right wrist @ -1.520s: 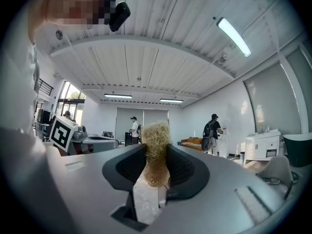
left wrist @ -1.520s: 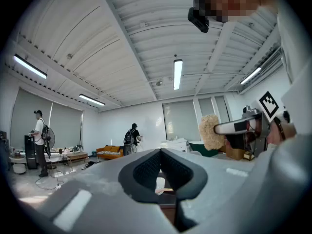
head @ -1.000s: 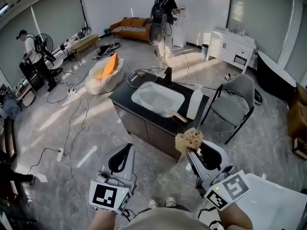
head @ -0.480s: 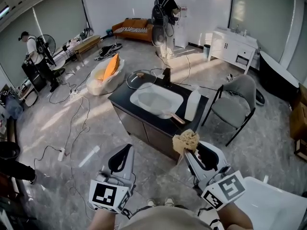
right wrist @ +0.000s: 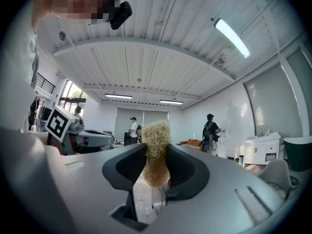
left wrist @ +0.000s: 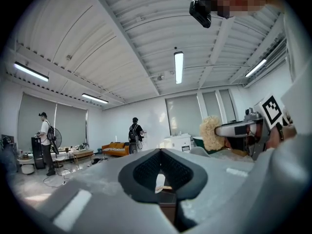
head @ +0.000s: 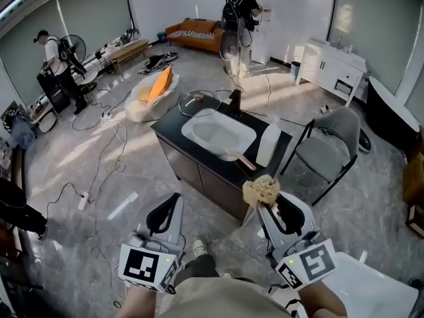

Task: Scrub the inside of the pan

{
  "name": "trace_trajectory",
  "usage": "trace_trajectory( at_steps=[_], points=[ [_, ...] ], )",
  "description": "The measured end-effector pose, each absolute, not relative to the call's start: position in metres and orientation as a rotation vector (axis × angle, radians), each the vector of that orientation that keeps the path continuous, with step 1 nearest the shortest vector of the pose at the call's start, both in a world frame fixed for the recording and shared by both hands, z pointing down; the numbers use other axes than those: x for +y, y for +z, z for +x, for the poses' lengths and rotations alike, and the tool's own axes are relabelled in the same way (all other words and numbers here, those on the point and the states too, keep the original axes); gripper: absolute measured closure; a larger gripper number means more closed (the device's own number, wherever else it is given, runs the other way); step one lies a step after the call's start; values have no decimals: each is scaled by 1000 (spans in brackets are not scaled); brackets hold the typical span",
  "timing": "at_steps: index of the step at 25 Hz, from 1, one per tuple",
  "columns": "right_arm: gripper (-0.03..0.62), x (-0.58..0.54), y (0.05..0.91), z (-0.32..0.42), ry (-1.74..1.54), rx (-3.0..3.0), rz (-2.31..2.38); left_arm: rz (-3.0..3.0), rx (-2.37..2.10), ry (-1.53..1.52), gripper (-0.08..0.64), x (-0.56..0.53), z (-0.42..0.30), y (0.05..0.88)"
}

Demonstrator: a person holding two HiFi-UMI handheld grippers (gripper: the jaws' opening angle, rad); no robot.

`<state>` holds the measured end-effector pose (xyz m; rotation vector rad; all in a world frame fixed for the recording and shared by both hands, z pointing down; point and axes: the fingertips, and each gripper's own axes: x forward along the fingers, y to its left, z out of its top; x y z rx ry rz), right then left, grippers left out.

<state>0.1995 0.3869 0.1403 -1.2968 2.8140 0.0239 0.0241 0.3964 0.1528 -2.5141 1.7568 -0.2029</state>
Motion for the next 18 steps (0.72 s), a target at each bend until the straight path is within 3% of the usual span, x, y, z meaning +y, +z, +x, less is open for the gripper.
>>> trace_trajectory(
  at_steps=[18],
  points=[
    [462,304,179,172,2,2822,-1328,-2499,1774,-216,558,314,-15,182]
  ],
)
